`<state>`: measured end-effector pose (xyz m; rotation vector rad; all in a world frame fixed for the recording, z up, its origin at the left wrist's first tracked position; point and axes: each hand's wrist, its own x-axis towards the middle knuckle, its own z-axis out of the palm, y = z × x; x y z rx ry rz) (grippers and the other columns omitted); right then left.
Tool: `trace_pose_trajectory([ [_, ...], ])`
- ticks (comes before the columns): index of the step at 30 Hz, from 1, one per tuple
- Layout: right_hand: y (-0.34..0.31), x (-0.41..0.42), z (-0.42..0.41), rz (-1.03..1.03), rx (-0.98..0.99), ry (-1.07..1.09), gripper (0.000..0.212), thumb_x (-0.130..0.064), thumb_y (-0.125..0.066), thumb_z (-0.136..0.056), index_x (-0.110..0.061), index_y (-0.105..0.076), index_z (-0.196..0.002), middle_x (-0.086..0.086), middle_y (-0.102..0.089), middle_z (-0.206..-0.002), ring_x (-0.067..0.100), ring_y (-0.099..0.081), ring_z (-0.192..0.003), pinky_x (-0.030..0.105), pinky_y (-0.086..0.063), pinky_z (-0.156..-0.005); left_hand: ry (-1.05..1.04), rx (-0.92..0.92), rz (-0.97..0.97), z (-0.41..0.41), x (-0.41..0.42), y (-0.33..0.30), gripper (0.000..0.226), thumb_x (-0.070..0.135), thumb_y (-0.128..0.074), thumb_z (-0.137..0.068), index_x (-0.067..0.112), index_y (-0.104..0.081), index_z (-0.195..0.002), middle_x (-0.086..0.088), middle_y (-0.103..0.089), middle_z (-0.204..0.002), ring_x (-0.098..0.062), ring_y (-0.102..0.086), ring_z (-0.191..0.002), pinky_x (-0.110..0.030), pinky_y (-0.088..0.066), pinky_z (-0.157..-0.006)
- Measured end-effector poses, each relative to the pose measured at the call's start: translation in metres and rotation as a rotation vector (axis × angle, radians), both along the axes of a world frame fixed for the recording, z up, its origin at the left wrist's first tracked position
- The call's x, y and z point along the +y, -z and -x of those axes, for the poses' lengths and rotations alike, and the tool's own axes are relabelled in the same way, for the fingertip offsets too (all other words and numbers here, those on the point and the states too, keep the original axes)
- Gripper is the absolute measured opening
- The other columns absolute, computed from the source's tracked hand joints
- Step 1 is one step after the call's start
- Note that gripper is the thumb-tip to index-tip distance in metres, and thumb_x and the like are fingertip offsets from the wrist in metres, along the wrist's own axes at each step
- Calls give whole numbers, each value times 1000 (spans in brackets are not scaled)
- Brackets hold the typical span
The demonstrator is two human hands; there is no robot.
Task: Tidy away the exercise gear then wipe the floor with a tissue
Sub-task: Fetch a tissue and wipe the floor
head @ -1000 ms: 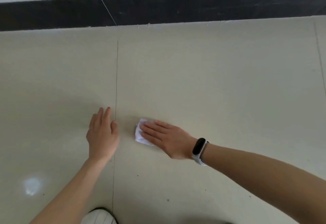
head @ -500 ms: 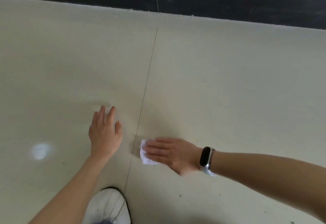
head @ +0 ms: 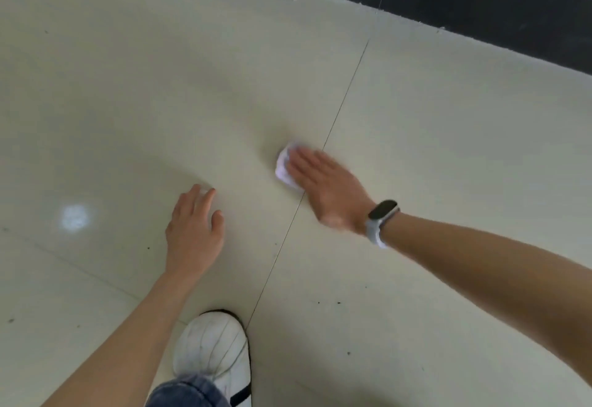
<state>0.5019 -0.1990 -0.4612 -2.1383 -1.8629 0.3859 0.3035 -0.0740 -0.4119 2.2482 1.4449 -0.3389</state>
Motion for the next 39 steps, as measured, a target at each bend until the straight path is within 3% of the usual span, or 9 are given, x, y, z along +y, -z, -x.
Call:
trace_pose_trajectory([
  [3,-5,-61,67,9,4,-662,55,-10,-41,-77,-8,-47,-132,10,-45,-142,24,-38,-135,31,-2,-116,-57,12,40,13,-1,-3,46,17,-43,-95,16,-39,-140,-5,-24,-155,-24,-16,-144,-45,-21,-114],
  [6,-2,-65,53,82,-11,-817,59,-11,-50,-75,-13,-46,-133,5,-43,-145,19,-35,-137,35,-15,-119,-52,29,54,20,-5,-3,46,20,-42,-95,18,-37,-141,-3,-22,-156,-23,-13,-145,-45,-19,-115],
  [14,-3,-36,-72,84,11,392,65,5,-34,-80,-11,-30,-142,9,-26,-153,27,-20,-143,38,-11,-119,73,-47,11,-12,-38,-8,46,17,-42,-96,15,-36,-141,-8,-22,-155,-27,-15,-144,-46,-17,-114],
  [22,-5,-231,76,97,80,-606,53,-7,-45,-79,-16,-49,-131,2,-44,-143,16,-35,-137,32,-12,-119,377,-14,37,-32,-91,-1,58,31,-35,-86,11,-37,-140,-15,-29,-152,-40,-22,-141,-58,-27,-107],
  [24,-5,-249,38,130,50,-445,59,-2,-40,-77,-16,-43,-135,2,-39,-145,12,-25,-140,33,-14,-118,538,35,55,-34,-113,5,59,36,-34,-86,16,-34,-141,-13,-28,-153,-41,-22,-140,-63,-27,-104],
  [27,-13,-261,-38,166,68,286,70,8,-29,-75,-15,-31,-141,8,-33,-149,9,-9,-144,36,-14,-118,712,104,72,-41,-145,12,62,44,-30,-86,20,-29,-143,-14,-23,-155,-43,-18,-141,-69,-23,-103],
  [31,-17,-254,-41,125,158,1016,75,10,-33,-71,-11,-29,-143,13,-23,-153,30,-15,-143,45,-11,-117,618,88,78,-53,-166,8,56,33,-48,-91,15,-35,-142,-17,-17,-155,-43,-11,-142,-67,-15,-107],
  [37,-8,-307,105,131,79,-146,61,-11,-41,-74,-25,-45,-133,0,-39,-147,16,-24,-139,34,-1,-119,640,45,26,-79,-182,-1,47,26,-46,-89,5,-47,-131,-20,-29,-150,-43,-21,-140,-67,-20,-106],
  [39,-6,-339,86,147,55,-116,63,-6,-42,-73,-25,-45,-133,-1,-36,-148,15,-23,-140,34,-6,-119,705,6,6,-94,-198,-4,51,27,-44,-86,5,-47,-131,-20,-30,-150,-43,-23,-139,-68,-22,-105],
])
